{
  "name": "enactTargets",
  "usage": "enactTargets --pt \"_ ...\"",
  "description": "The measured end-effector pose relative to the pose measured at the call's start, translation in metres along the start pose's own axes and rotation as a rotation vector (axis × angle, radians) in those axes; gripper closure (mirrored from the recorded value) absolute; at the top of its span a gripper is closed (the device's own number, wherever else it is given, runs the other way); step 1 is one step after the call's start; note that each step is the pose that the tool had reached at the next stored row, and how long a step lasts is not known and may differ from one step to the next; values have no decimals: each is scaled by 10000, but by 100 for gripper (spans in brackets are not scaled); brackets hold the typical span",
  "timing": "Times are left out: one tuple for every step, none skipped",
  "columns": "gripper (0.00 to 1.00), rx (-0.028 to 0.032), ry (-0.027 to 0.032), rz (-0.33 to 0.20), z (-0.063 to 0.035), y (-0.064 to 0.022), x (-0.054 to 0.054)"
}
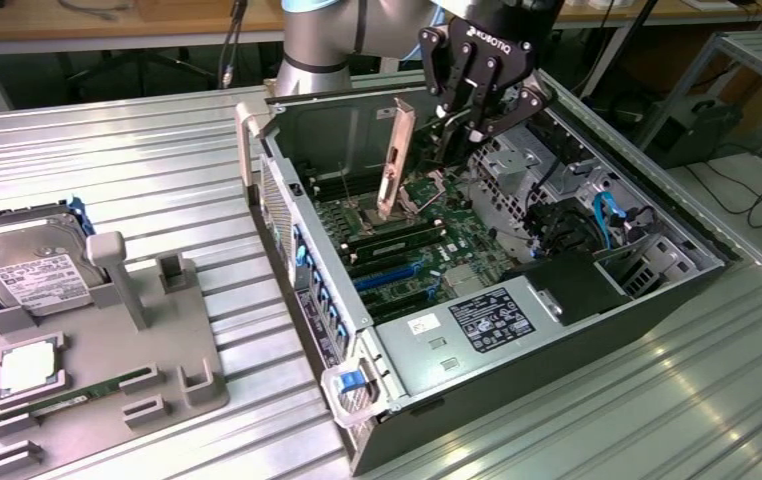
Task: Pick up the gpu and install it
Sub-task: 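Insert the gpu into the slot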
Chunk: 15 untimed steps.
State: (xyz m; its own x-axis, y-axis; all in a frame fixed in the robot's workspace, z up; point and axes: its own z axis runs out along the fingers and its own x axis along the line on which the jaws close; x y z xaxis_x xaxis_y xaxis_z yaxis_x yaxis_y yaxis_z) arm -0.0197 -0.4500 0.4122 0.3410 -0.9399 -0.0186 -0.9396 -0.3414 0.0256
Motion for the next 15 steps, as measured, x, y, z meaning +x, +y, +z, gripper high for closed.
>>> enactTargets --pt "72 0 0 0 2 0 0" --pt "72 1 -1 0 6 0 0" --pt "72 0 -1 -3 7 0 0" --pt "72 0 -1 -10 9 0 0" --pt "72 0 0 -19 11 0 0" --pt "72 0 0 -34 15 0 0" --pt "72 -1 1 -40 16 0 0" --pt "72 0 2 -40 18 0 0" --pt "72 19 6 -40 24 7 -2" --pt "72 36 11 -33 32 8 -2" --pt "72 47 13 90 40 7 -2" --pt "72 52 7 376 48 7 -2" --pt "72 57 2 623 56 7 -2" --pt "72 62 -6 886 71 7 -2" --pt "72 65 -7 1044 82 7 -2"
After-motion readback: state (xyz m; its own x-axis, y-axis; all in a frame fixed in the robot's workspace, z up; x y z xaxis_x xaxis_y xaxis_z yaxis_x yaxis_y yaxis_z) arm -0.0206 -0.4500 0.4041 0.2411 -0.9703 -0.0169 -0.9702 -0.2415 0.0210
